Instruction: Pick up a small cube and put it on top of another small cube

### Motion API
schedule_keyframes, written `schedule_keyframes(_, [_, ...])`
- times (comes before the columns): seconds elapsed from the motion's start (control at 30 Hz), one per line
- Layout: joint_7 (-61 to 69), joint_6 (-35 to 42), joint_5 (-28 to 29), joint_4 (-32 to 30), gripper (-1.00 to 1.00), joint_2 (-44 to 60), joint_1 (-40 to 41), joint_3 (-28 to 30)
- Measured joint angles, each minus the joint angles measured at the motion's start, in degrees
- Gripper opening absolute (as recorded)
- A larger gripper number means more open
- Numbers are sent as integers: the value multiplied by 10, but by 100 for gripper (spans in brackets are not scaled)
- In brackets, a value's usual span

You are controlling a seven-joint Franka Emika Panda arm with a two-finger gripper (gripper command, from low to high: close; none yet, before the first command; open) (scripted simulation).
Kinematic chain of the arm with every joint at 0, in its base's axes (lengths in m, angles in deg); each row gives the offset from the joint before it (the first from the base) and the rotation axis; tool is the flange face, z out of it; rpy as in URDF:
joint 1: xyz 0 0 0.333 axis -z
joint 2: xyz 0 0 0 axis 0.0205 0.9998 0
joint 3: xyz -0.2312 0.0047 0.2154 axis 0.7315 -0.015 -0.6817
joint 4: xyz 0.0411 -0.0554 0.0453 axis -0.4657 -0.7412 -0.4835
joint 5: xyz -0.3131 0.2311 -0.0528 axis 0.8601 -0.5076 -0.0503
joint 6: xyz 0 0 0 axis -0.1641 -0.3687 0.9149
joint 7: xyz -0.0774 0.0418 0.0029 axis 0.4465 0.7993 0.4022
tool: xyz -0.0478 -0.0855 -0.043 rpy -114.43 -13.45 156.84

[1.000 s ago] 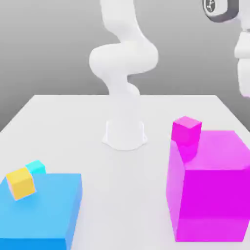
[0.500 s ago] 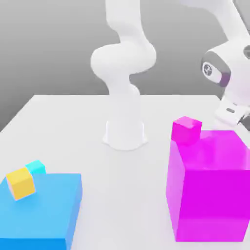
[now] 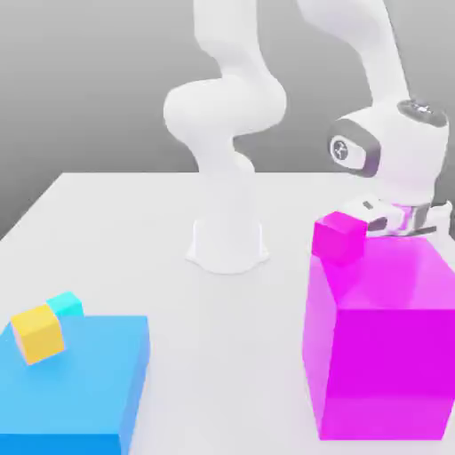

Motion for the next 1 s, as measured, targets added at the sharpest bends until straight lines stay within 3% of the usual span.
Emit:
schedule_keyframes(0.13, [-91, -39, 59, -20, 0, 4, 20, -5])
schedule_keyframes(0.43, [-162, -90, 146, -3, 0, 66, 21, 13])
schedule_keyframes(0.8, [-249, -168, 270, 7, 0, 162, -66, 134])
schedule_keyframes(0.83, [-252, -175, 275, 7, -100, 170, -76, 145])
schedule_keyframes(1.0, [-253, -176, 276, 7, -100, 170, -75, 145])
